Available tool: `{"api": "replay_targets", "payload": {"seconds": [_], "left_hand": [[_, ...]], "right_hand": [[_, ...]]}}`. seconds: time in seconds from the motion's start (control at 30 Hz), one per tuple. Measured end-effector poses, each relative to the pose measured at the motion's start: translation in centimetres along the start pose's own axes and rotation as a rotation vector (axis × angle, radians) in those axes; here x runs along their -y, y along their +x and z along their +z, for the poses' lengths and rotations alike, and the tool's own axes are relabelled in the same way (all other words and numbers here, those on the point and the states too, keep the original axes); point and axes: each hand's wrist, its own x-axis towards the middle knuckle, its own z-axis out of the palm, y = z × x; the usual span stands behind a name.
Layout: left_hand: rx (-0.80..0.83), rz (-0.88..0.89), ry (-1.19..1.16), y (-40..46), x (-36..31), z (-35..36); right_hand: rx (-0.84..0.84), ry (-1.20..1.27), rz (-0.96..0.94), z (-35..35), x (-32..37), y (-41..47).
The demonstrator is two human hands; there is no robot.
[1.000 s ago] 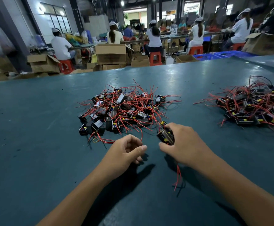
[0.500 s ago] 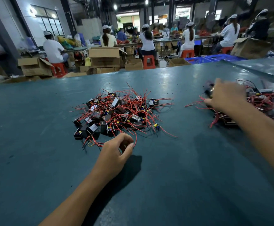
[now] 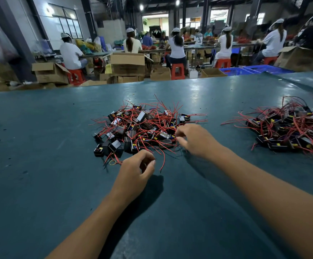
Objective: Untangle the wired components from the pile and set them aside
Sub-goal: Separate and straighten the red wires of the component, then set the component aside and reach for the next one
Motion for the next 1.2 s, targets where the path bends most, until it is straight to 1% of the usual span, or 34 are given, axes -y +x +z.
{"api": "replay_targets", "payload": {"seconds": [0.1, 0.17, 0.2, 0.27, 0.33, 0.4, 0.43, 0.47, 0.5, 0.6, 0.63, 0.67, 0.73, 0.8, 0.87, 0.9, 1.0, 1.13, 1.2], "left_hand": [[-0.077, -0.036, 0.018, 0.5, 0.4, 0.1], [-0.19, -0.095, -0.019, 1.0, 0.7, -0.1], [-0.265, -0.138, -0.041, 1.3, 0.9, -0.4], [-0.412, -0.196, -0.046, 1.8, 1.7, -1.1], [-0.519, -0.191, -0.01, 2.1, 2.8, -2.2], [-0.587, -0.172, 0.072, 2.3, 3.8, -3.5], [-0.592, -0.184, 0.135, 2.3, 4.5, -4.1], [-0.566, -0.216, 0.212, 2.4, 5.1, -4.5], [-0.506, -0.263, 0.29, 2.3, 5.7, -4.7], [-0.221, -0.394, 0.478, 2.2, 7.0, -4.5], [-0.148, -0.407, 0.531, 2.2, 7.3, -4.3], [-0.11, -0.401, 0.571, 2.3, 7.5, -4.1], [-0.12, -0.353, 0.62, 2.3, 7.5, -3.9], [-0.179, -0.307, 0.656, 2.4, 7.3, -3.9], [-0.214, -0.291, 0.678, 2.2, 7.2, -4.0], [-0.204, -0.29, 0.679, 2.3, 7.3, -4.0], [-0.098, -0.3, 0.689, 2.4, 7.3, -4.0], [0.07, -0.198, 0.823, 2.3, 7.2, -3.3], [0.074, -0.195, 0.84, 2.5, 7.3, -3.1]], "right_hand": [[0.103, 0.007, -0.044, 1.1, 1.3, 1.1], [0.17, -0.087, -0.024, 1.9, 1.7, 1.8], [0.174, -0.126, -0.007, 2.2, 1.7, 2.0], [0.139, -0.13, 0.03, 2.6, 1.6, 2.2], [0.077, -0.104, 0.041, 2.7, 1.9, 1.9], [0.016, -0.066, 0.01, 2.6, 2.7, 0.9], [-0.011, -0.045, -0.025, 2.6, 3.1, 0.2], [-0.031, -0.009, -0.066, 2.4, 3.5, -0.7], [-0.043, 0.051, -0.102, 2.3, 3.7, -1.7], [-0.026, 0.21, -0.152, 1.7, 4.0, -5.5], [-0.017, 0.226, -0.157, 1.6, 4.0, -6.6], [-0.009, 0.234, -0.156, 1.6, 3.9, -7.6], [-0.009, 0.251, -0.135, 1.9, 3.8, -8.9], [-0.011, 0.267, -0.113, 2.3, 3.6, -9.5], [0.005, 0.272, -0.117, 2.7, 3.7, -9.7], [0.014, 0.271, -0.124, 2.9, 3.8, -9.7], [0.026, 0.251, -0.142, 3.5, 4.0, -9.8], [0.019, 0.274, -0.128, 3.6, 4.0, -9.8], [0.024, 0.278, -0.125, 3.6, 3.9, -9.7]]}}
